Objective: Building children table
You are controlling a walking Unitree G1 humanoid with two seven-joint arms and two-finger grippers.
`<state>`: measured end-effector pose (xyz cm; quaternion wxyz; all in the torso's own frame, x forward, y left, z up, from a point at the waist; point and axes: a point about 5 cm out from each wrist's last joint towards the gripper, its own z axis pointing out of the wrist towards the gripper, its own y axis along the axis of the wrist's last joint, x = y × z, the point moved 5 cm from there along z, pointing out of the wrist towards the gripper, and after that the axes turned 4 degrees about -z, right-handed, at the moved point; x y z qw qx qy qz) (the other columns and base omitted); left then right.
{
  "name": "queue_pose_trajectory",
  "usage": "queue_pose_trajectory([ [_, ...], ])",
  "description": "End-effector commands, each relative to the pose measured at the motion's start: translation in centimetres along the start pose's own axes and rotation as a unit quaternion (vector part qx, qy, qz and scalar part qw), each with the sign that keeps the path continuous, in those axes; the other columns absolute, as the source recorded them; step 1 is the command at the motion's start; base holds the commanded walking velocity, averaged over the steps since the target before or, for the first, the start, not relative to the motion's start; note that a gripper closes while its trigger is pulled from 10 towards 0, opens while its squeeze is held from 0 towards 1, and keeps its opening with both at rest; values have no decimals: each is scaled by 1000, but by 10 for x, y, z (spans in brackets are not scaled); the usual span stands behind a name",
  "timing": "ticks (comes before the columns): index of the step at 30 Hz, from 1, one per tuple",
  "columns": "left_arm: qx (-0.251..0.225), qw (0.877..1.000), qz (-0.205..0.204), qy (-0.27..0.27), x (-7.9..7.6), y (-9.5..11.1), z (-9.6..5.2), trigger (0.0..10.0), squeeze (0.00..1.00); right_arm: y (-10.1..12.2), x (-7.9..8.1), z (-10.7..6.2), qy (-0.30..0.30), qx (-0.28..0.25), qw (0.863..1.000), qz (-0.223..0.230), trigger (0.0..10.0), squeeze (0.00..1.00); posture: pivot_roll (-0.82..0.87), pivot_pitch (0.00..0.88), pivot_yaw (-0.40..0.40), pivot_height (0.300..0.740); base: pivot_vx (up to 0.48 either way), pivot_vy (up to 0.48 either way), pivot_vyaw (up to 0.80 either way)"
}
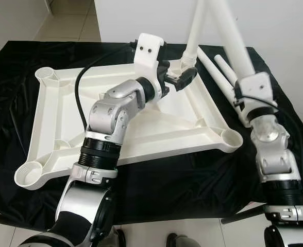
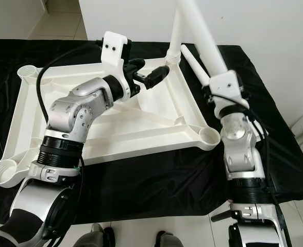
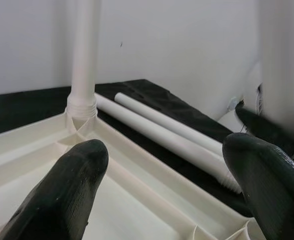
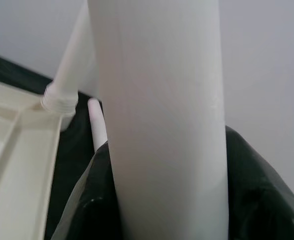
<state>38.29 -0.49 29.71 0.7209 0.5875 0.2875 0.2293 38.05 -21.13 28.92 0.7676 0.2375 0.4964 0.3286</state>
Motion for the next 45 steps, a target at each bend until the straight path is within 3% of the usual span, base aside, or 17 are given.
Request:
queue_pose_trajectory([
  [1, 13, 1000, -8, 11, 4, -12, 0, 10000, 0, 8, -5, 0, -13, -9, 999, 47, 10000, 0, -7, 121, -16, 740, 0, 0, 0],
  [4, 17, 1000, -10, 24, 8, -18, -1, 10000, 0, 14, -5, 0, -22, -18, 996, 86, 10000, 0, -7, 121, -16, 740, 0, 0, 0],
  [5, 23, 999, -13, 40, 13, -23, -2, 10000, 0, 20, -6, -2, -30, -26, 989, 143, 10000, 0, 1, 119, -13, 740, 0, 0, 0],
  [6, 23, 999, -13, 40, 13, -23, -2, 10000, 0, 20, -6, -2, -30, -26, 989, 143, 10000, 0, 1, 119, -13, 740, 0, 0, 0],
  [8, 26, 998, -6, 57, 22, -28, -5, 10000, 0, 27, -7, -8, -45, -36, 973, 223, 10000, 0, 13, 119, -12, 740, 0, 0, 0],
  [9, 26, 998, -6, 57, 22, -28, -5, 10000, 0, 27, -7, -8, -45, -36, 973, 223, 10000, 0, 13, 119, -12, 740, 0, 0, 0],
  [10, 18, 998, -11, 54, 25, -29, -9, 10000, 0, 30, -5, -14, -45, -43, 962, 265, 10000, 0, 13, 119, -12, 740, 0, 0, 0],
  [16, -11, 999, 15, 41, 23, -20, -13, 10000, 0, 26, 0, -24, -37, -42, 961, 269, 10000, 0, 14, 120, -9, 740, 0, 0, 0],
  [18, -22, 999, 32, 24, 14, -16, -16, 10000, 0, 18, 7, -37, -25, -35, 959, 281, 10000, 0, 14, 123, -7, 740, 0, 0, 0],
  [22, -13, 1000, 21, -12, -3, -20, -18, 10000, 0, 13, 16, -52, -11, -30, 954, 299, 10000, 0, 13, 123, -5, 740, 0, 0, 0],
  [34, -35, 996, 41, -75, -25, 1, -17, 10000, 0, 14, 17, -64, 3, -37, 951, 306, 10000, 0, 17, 126, 1, 740, 0, 0, 0],
  [36, -30, 995, 44, -88, -30, -1, -17, 10000, 0, 13, 16, -65, 1, -36, 952, 303, 10000, 0, 16, 126, 2, 740, 0, 0, 0],
  [39, 20, 987, 80, -141, -53, -36, -23, 10000, 0, 2, 11, -67, -10, -29, 956, 291, 10000, 0, 15, 124, 4, 740, 0, 0, 0],
  [43, 30, 985, 80, -148, -58, -44, -24, 10000, 0, 0, 10, -68, -13, -28, 957, 290, 10000, 0, 16, 124, 6, 740, 0, 0, 0],
  [45, 22, 987, 59, -149, -60, -36, -22, 10000, 0, 1, 11, -68, -7, -34, 956, 291, 10000, 0, 17, 123, 4, 740, 0, 0, 0],
])
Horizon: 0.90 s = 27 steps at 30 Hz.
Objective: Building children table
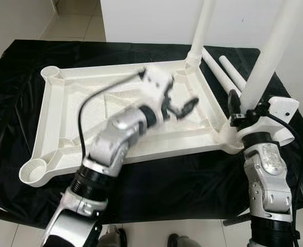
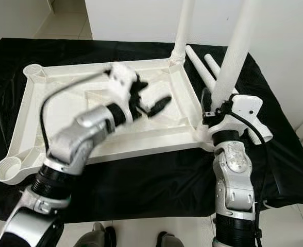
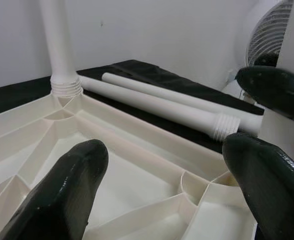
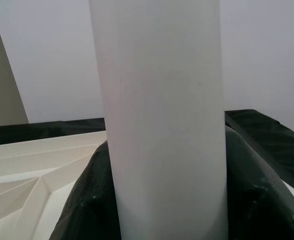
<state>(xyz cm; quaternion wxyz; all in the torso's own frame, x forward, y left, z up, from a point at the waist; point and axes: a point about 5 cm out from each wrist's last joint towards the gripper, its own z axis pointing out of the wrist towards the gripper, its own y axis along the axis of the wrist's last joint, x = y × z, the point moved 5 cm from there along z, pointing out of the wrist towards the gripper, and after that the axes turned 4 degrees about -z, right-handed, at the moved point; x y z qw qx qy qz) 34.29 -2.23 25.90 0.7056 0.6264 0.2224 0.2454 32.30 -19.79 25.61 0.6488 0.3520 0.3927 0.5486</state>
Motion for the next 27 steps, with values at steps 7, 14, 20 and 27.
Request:
queue_pose_trajectory([
  [7, -21, 997, -19, -65, -4, 35, 16, 10000, 0, 6, 16, -4, 64, -21, 998, 18, 10000, 0, 20, 114, 1, 740, 0, 0, 0],
  [14, -36, 998, 1, -51, -1, 55, 32, 10000, 0, 4, 30, -5, 129, -14, 991, 14, 10000, 0, 9, 100, 0, 740, 0, 0, 0],
  [20, -41, 996, 8, -76, -14, 67, 45, 10000, 0, 9, 43, -6, 185, -19, 982, 32, 10000, 0, 3, 94, 1, 740, 0, 0, 0],
  [27, -70, 990, 20, -119, -38, 91, 51, 10000, 0, 10, 53, -8, 235, -12, 971, 42, 10000, 0, -1, 85, -2, 740, 0, 0, 0],
])
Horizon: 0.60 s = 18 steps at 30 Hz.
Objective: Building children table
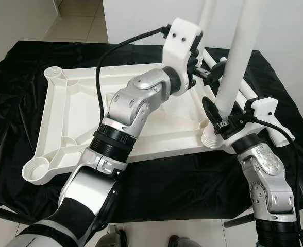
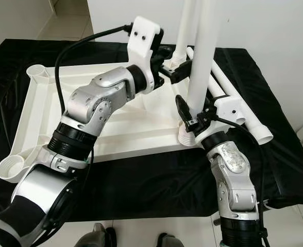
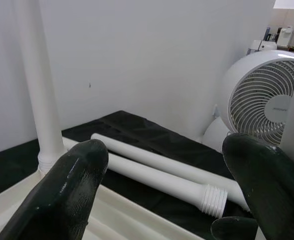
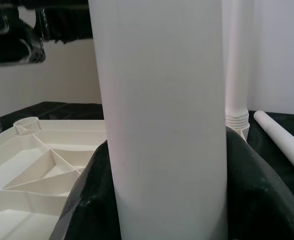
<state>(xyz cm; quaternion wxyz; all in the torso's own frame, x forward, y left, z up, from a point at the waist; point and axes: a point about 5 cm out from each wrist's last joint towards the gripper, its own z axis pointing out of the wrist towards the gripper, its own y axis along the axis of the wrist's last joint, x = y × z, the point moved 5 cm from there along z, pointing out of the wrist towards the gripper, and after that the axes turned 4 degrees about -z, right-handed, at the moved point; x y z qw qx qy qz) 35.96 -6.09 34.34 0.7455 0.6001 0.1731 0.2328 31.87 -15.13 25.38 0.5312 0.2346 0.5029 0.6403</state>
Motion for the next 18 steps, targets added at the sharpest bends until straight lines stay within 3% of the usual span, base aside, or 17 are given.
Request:
queue_pose_trajectory([
  [1, -22, 996, 12, -83, -30, 17, 6, 10000, 0, 1, 7, 2, 27, 4, 1000, 4, 10000, 0, -1, 82, -4, 740, 0, 0, 0],
  [6, -41, 993, 17, -110, -42, 30, 8, 10000, 0, -5, 4, 6, 41, 22, 999, -13, 10000, 0, -2, 76, -5, 740, 0, 0, 0],
  [18, -51, 991, 15, -125, -48, 36, 10, 10000, 0, -10, 1, 17, 45, 36, 998, -22, 10000, 0, -4, 68, -9, 740, 0, 0, 0],
])
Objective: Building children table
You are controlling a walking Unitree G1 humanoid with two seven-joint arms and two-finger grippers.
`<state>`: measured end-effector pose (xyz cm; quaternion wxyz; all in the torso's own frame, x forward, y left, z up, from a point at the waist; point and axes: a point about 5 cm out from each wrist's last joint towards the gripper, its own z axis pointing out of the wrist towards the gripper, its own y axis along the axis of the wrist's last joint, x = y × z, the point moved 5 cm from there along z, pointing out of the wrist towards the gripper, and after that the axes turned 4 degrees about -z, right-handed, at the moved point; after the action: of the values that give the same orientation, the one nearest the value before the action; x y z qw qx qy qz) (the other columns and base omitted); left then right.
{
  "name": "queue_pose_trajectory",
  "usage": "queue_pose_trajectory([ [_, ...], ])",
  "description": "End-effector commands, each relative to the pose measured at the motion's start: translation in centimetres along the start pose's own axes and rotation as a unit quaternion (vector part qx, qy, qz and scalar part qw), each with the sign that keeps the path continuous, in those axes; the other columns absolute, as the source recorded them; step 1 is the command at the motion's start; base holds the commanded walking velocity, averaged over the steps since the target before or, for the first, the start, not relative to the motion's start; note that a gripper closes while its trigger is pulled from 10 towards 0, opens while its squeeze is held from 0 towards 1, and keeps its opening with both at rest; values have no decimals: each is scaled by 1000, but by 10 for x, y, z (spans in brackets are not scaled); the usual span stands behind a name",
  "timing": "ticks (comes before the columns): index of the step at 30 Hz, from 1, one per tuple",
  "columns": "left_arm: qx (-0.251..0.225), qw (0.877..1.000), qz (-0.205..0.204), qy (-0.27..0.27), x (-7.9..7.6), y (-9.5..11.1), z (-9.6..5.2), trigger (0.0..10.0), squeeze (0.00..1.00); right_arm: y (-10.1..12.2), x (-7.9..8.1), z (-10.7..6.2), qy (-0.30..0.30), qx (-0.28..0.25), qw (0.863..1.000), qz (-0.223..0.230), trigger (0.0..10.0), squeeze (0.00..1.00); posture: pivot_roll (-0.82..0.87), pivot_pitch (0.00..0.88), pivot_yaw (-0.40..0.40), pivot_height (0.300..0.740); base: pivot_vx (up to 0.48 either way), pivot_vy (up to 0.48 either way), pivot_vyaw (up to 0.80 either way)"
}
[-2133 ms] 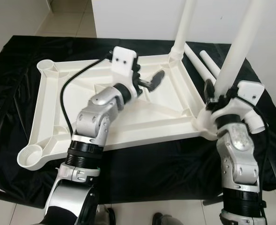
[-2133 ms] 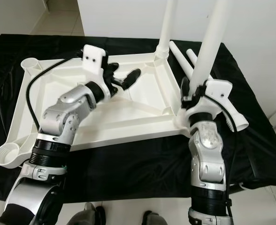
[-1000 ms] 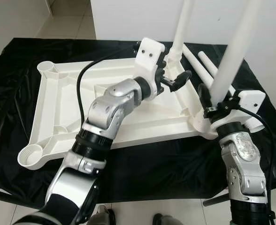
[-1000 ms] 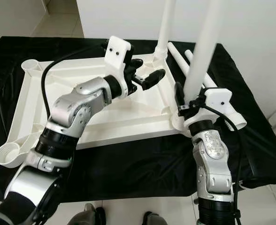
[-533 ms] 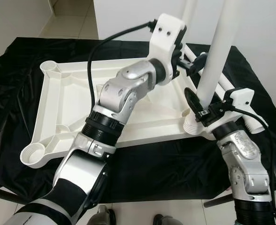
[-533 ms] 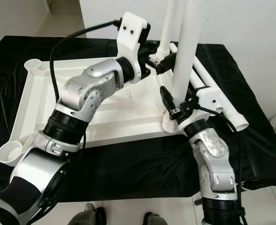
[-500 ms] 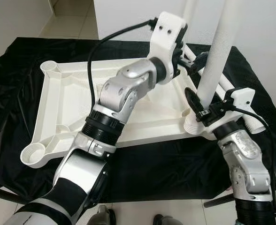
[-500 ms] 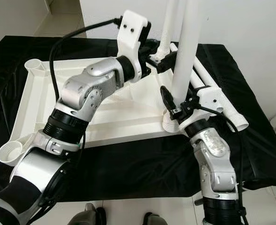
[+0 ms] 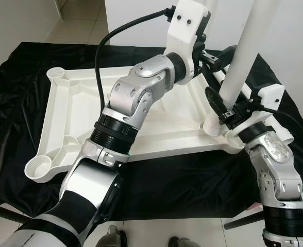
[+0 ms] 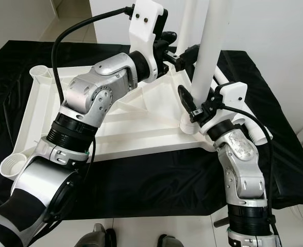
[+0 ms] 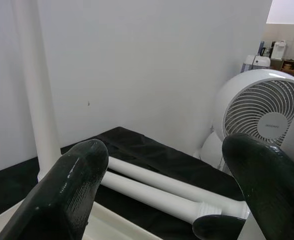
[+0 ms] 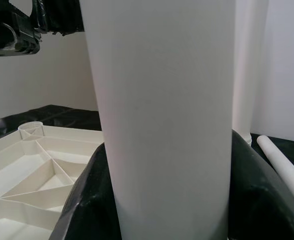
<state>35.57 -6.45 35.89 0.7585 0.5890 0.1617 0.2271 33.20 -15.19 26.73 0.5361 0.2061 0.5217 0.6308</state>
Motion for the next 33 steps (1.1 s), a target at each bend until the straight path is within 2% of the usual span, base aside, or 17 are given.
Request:
queue_pose_trajectory([
  [1, -34, 992, 14, -117, -44, 21, 7, 10000, 0, -16, 10, 3, 25, 36, 999, 6, 10000, 0, -3, 68, -11, 740, 0, 0, 0],
  [8, -36, 991, 11, -128, -43, 14, 2, 10000, 0, -17, 14, 8, 41, 40, 998, 3, 10000, 0, -1, 70, -12, 740, 0, 0, 0],
  [14, -31, 992, 8, -125, -29, 2, -6, 10000, 0, -20, 17, 8, 44, 46, 998, 9, 10000, 0, 2, 80, -10, 740, 0, 0, 0],
  [26, -22, 991, -1, -131, -19, -17, -6, 10000, 0, -24, 20, 9, 40, 52, 998, 9, 10000, 0, 3, 91, 4, 740, 0, 0, 0],
  [28, -6, 995, -5, -96, -2, -28, -1, 10000, 0, -15, 13, 8, 12, 21, 999, 26, 10000, 0, 8, 95, 9, 740, 0, 0, 0],
  [29, -6, 995, -5, -96, -2, -28, -1, 10000, 0, -15, 13, 8, 12, 21, 999, 26, 10000, 0, 8, 95, 9, 740, 0, 0, 0],
  [31, 5, 998, -13, -66, 9, -38, 1, 10000, 0, -10, 6, 4, -18, 1, 999, 41, 10000, 0, 9, 98, 12, 740, 0, 0, 0],
  [33, 5, 998, -26, -54, 10, -42, 0, 10000, 0, -9, 3, 2, -34, -4, 998, 48, 10000, 0, 9, 100, 14, 740, 0, 0, 0],
])
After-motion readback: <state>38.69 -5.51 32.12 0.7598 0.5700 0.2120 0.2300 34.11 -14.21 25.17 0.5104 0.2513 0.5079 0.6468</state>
